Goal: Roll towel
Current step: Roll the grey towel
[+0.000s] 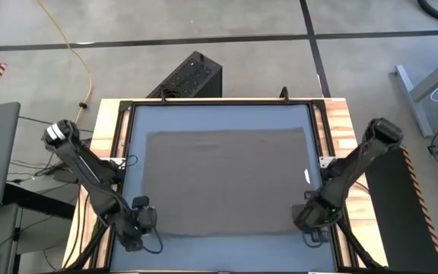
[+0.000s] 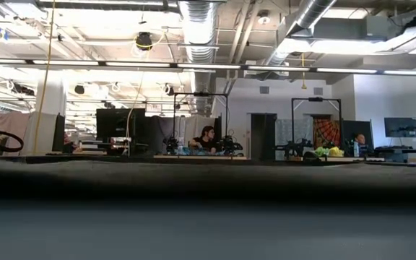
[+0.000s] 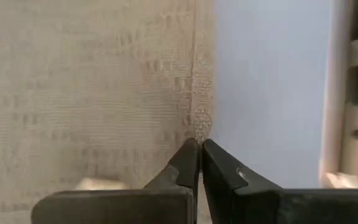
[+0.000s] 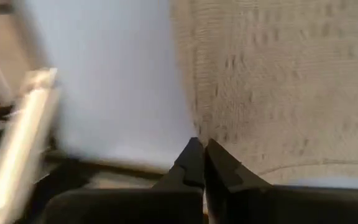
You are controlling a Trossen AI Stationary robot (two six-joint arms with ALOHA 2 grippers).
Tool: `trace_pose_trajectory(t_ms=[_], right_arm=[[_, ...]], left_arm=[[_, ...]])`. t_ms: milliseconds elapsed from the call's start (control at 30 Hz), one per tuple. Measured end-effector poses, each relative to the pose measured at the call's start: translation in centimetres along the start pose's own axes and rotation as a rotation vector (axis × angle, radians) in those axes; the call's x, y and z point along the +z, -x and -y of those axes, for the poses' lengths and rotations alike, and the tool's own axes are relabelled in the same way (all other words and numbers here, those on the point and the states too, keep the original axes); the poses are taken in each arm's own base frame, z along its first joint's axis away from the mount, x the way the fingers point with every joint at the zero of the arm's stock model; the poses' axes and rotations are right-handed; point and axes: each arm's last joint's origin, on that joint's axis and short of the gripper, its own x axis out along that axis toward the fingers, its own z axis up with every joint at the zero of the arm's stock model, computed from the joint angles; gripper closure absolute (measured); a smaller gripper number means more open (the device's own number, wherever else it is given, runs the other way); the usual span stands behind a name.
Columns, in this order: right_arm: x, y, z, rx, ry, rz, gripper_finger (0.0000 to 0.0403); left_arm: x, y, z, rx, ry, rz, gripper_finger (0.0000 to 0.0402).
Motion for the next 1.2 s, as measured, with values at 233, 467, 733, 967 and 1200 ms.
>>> trace_pose_trajectory(t_ms=[233,467,733,967,1200], right_arm=[[-1.2,6.2,1.0,0.227,-0.155,0.184,0.0386],[-1.9,9.0,5.5,0.157,-0.536,0.295,0.0386],[-2.3,9.8,10.5,-0.113,-0.841,0.275,0.0386],[-0.4,10.3,13.7,-0.192,-0.947,0.319,0.0386],[1.0,10.0,16.6,-0.305,-0.997,0.252,0.0385]], left_arm=[[0.7,7.1,-1.8,-0.230,0.079,0.189,0.0401],[-0.1,10.6,-7.0,0.015,0.271,0.365,0.0401],[-0.7,11.2,-11.3,0.307,0.403,0.302,0.0401],[1.8,10.6,-13.1,0.471,0.442,0.376,0.0401],[4.5,9.3,-15.2,0.603,0.416,0.330,0.0401]])
